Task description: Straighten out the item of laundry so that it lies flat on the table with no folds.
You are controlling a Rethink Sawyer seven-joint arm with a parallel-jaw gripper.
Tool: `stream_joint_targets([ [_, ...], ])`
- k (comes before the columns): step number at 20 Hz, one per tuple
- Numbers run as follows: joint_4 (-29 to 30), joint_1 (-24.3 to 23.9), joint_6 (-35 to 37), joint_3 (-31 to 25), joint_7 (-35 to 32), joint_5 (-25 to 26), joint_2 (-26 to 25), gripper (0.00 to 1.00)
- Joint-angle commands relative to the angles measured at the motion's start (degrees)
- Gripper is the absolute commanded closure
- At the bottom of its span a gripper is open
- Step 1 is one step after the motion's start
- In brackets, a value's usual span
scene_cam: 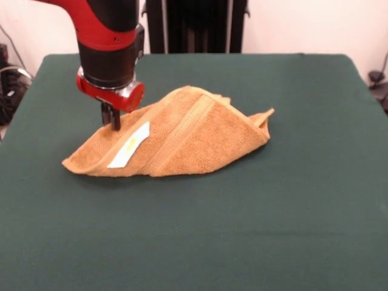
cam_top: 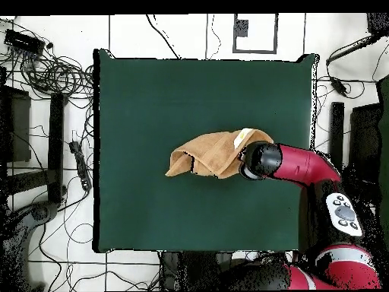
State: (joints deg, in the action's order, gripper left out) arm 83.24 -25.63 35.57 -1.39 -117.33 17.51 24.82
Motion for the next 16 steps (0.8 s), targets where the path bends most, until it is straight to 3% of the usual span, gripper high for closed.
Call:
stream_joint_targets([
  [1,7.3,0.95,-1.95,-2.05,-0.51,2.59,-2.17,1.0],
  [11,7.16,-0.64,2.47,-0.37,2.09,2.62,0.53,1.0],
  [16,11.94,-2.47,2.48,0.19,2.84,2.54,5.34,1.0],
])
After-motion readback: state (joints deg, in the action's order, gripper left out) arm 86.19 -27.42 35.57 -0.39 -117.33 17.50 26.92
